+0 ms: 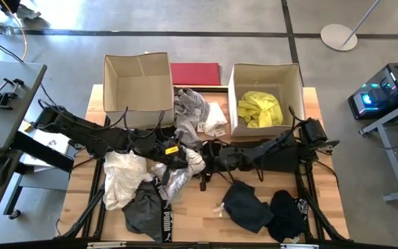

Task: Sort clothes
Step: Put the white polo shirt into the right laundry organizer

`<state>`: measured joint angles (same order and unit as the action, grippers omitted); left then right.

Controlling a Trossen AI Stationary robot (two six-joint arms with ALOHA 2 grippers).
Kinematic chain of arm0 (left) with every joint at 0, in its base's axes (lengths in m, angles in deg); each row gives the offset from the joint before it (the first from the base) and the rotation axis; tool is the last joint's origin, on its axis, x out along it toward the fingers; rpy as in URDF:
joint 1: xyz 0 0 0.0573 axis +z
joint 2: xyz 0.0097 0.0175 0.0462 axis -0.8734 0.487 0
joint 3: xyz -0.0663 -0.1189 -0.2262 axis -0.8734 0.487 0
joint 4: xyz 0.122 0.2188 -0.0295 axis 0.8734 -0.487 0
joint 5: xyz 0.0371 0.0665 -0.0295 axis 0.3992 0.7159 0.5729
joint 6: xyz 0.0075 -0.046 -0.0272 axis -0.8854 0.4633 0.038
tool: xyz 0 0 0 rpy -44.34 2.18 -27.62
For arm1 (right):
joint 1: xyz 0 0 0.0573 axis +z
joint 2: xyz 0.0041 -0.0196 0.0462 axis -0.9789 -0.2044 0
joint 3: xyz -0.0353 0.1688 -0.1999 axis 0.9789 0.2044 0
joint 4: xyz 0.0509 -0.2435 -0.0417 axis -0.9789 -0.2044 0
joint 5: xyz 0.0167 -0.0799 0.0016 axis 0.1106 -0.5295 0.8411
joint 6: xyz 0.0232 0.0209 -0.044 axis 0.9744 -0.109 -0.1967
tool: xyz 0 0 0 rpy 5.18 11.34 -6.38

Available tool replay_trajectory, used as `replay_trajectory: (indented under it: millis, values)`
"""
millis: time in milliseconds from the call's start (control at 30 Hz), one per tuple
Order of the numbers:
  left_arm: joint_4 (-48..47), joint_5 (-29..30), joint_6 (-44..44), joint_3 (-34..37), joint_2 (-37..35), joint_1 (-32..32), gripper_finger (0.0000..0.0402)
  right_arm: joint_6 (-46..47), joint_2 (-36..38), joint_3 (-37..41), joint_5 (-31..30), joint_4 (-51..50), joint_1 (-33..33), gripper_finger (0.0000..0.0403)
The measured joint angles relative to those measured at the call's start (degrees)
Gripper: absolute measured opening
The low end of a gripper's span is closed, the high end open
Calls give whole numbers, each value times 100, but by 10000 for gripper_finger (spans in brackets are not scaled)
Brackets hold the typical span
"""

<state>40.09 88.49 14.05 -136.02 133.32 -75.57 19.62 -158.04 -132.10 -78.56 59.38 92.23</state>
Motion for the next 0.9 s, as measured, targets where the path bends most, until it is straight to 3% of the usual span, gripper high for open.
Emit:
replay_trajectory:
  millis: [167, 267, 500, 633, 767, 833, 900]
  values:
    - [-1244, -15, 296, 0, -523, 0, 111, 279, 54, 55, -1118, -764, 279, 7]
    - [-2382, 319, 550, 0, -914, -4, 140, 493, 244, 55, -1923, -1621, 504, 8]
    - [-4516, 2298, 1687, -2, -1367, -144, 155, 306, 1682, 49, -3589, -3106, 1004, 5]
    - [-4644, 3136, 1994, -2, -1274, -361, 152, -864, 2912, 35, -4940, -3323, 1035, 3]
    - [-4480, 3306, 1854, -2, -1076, -526, 152, -2486, 4021, 34, -6491, -3282, 722, 3]
    - [-4411, 3318, 1841, -2, -970, -575, 152, -2960, 4471, 33, -7007, -3427, 387, 3]
    - [-4422, 3322, 1847, -2, -856, -601, 152, -2945, 4839, 31, -7132, -3877, -51, 3]
